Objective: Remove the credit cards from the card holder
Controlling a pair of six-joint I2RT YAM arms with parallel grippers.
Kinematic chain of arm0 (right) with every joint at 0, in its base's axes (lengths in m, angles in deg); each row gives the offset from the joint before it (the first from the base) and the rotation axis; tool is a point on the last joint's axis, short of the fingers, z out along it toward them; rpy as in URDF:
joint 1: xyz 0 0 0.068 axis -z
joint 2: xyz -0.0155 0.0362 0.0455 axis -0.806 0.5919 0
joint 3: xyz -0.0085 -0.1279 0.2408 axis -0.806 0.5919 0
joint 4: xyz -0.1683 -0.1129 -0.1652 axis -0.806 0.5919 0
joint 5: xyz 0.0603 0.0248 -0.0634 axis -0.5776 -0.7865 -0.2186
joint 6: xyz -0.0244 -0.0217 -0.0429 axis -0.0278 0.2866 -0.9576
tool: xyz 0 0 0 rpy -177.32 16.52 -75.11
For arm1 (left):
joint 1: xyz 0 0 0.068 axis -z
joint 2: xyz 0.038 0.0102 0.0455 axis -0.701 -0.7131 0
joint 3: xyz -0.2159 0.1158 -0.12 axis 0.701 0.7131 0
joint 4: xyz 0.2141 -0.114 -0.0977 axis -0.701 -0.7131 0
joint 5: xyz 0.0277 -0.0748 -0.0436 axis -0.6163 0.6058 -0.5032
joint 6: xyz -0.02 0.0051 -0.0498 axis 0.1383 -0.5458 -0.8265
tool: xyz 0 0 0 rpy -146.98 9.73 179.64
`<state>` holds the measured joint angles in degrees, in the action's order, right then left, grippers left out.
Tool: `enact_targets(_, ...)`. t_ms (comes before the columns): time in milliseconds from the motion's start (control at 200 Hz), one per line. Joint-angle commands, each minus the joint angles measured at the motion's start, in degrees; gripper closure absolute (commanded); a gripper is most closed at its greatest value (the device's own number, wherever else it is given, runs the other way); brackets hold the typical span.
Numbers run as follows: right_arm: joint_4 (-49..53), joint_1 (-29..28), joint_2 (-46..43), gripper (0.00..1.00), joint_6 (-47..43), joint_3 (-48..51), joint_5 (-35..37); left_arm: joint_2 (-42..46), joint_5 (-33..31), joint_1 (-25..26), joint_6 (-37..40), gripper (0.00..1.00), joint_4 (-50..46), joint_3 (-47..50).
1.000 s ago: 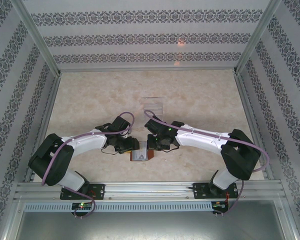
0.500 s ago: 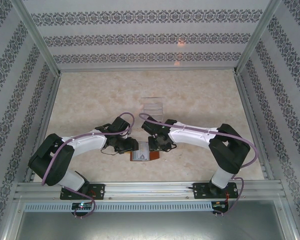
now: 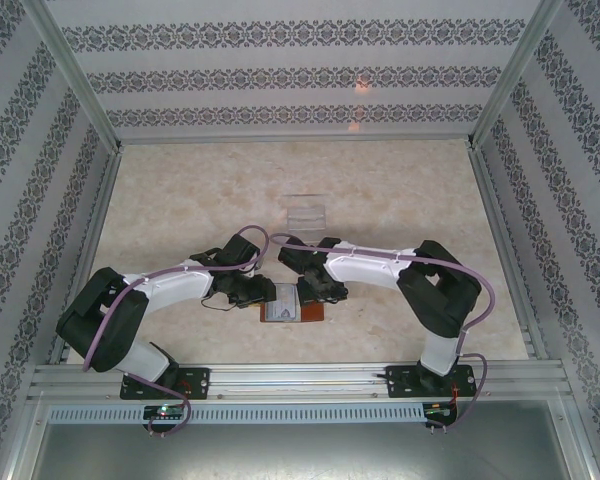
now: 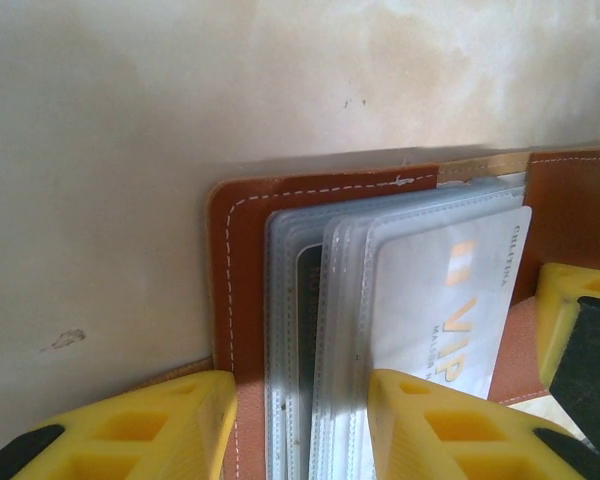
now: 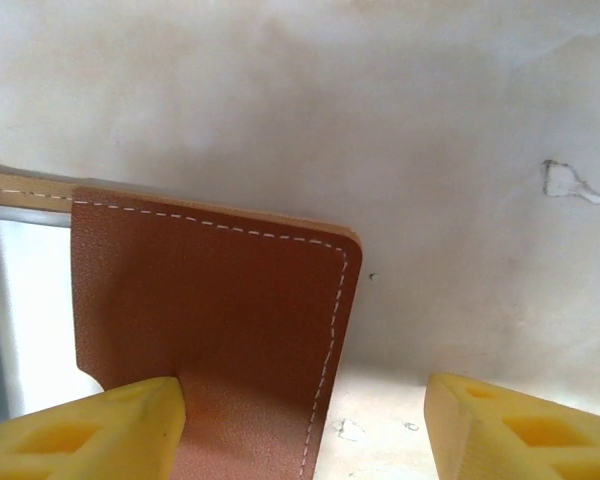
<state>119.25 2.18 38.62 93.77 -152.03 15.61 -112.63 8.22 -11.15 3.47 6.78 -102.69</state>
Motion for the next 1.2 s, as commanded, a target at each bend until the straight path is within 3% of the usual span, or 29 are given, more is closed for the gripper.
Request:
enact_targets(0,2.7,-0.1,3.9,0.33,-1.1,-0.1,3.4,-2.0,-1.5,0.4,0.2,0.59,-2.5,2.8)
enact_targets(225,3.5,-0.6,3.7,0.34,-1.2,-0.7,2.9,-1.7,-1.8,0.4,0.4,0.61,-2.7,3.1)
enact_targets(600,3.1,-0.5,-5.9,0.38,-0.7,-1.2,-1.6,-2.3,-1.8,0.4,0.2,0.63,-2.4,3.0)
enact_targets(959,-0.7,-0.3,-12.6,0.5,1.8,-1.8,-6.4,-1.8,-1.5,0.4,-0.4,0.65,-2.2,3.6)
enact_targets(1194,-11.4,-0.1,-13.0,0.62,5.2,1.9,-14.8,-1.9,-1.5,0.4,-0.6,0.66,-1.6,4.0)
